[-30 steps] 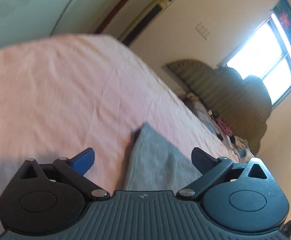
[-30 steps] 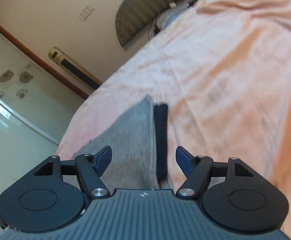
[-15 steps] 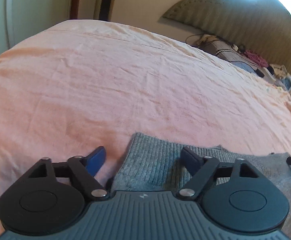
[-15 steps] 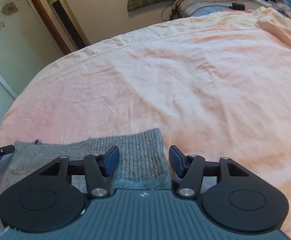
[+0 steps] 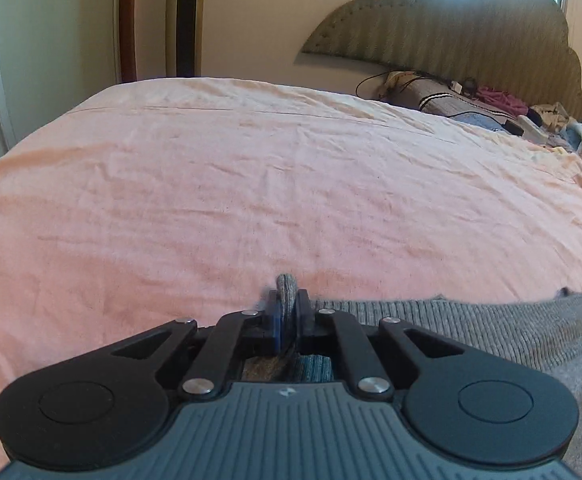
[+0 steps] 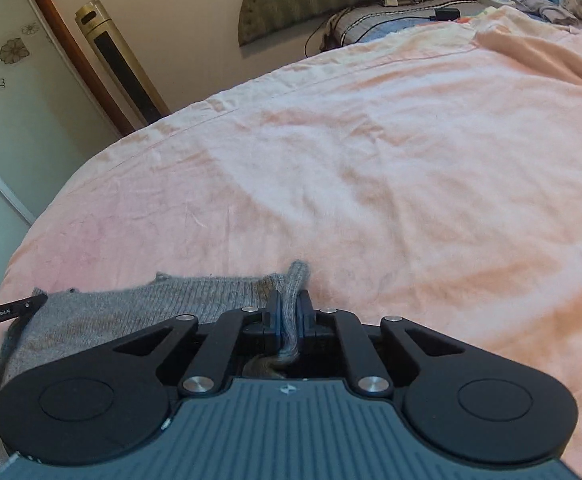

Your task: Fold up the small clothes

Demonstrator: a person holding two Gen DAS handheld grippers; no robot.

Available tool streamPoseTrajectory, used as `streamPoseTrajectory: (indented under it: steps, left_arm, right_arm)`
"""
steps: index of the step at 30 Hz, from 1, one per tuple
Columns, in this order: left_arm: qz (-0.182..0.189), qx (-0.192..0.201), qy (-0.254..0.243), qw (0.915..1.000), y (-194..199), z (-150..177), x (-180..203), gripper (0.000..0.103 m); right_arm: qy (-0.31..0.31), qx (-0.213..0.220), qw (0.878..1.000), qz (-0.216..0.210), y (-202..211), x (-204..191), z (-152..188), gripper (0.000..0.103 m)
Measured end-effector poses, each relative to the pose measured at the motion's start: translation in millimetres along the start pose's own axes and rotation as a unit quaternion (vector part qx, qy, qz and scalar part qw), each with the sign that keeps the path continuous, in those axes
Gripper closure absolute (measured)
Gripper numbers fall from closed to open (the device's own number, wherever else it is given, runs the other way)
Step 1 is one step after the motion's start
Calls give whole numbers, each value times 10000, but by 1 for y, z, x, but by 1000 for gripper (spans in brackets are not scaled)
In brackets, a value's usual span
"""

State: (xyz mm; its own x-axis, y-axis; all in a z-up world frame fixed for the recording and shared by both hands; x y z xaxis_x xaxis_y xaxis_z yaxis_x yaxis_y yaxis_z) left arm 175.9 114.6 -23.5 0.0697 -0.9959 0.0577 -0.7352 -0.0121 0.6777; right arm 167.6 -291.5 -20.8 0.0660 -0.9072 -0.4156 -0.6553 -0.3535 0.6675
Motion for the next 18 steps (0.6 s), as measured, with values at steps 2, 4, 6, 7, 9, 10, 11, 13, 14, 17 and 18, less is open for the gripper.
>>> streamPoseTrajectory:
  steps: [2, 4, 6, 7, 9, 10, 11, 13, 14, 17, 18]
  left_arm:
    - [-6, 111, 150, 9998, 17, -3, -2, 96]
    - [199, 324, 232, 9990, 42, -6, 1, 95]
    - [578, 450, 279, 9969, 62, -4, 13, 87]
    - [749, 450, 246, 9959, 67, -1, 23, 83]
    - [998, 326, 63, 9945, 66, 9, 42, 58]
    - [995, 231, -40, 9948, 62, 15, 48, 53]
    - [921, 59, -140, 9956, 52, 24, 53, 51]
    - [806, 41, -346, 9961, 38, 39, 52, 50]
    - [742, 245, -512, 9956, 37, 43, 50, 47]
    - [755, 340, -496, 9953, 37, 45, 48, 44]
    - [702, 338, -574, 9953, 37, 46, 51, 43]
  right_arm:
    - [-78, 191, 9998, -41, 16, -7, -3, 47]
    - [-3, 519, 9986, -104, 41, -20, -4, 40]
    - [127, 419, 9982, -411, 54, -41, 6, 41]
    - [260, 354, 9976, -537, 57, -53, 13, 41]
    - [619, 136, 9959, -642, 54, -75, 30, 41]
    - [732, 6, 9958, -553, 49, -80, 39, 41]
    - [786, -149, 9960, -408, 43, -77, 48, 41]
    - [851, -77, 9962, -142, 40, -58, 63, 41]
    - [750, 39, 9971, -125, 44, -45, 68, 44]
    - [189, 156, 9990, -363, 61, -24, 73, 51]
    - [317, 105, 9991, -265, 63, -27, 74, 51]
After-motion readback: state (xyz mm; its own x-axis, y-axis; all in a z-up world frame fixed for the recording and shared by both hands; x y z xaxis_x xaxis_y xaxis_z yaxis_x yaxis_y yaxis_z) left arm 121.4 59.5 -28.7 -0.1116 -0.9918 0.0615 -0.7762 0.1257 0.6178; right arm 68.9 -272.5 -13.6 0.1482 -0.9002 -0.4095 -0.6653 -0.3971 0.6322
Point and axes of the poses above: each gripper's, at about its wrist camera, not at the fingertips, and y roughly against the way its jaws point, x to its right, z to its underside, the point moved 8 cm from there along -y, roughly the way its jaws point, and after that the axes turned 2 degrees about -y, right-handed, at the moved point
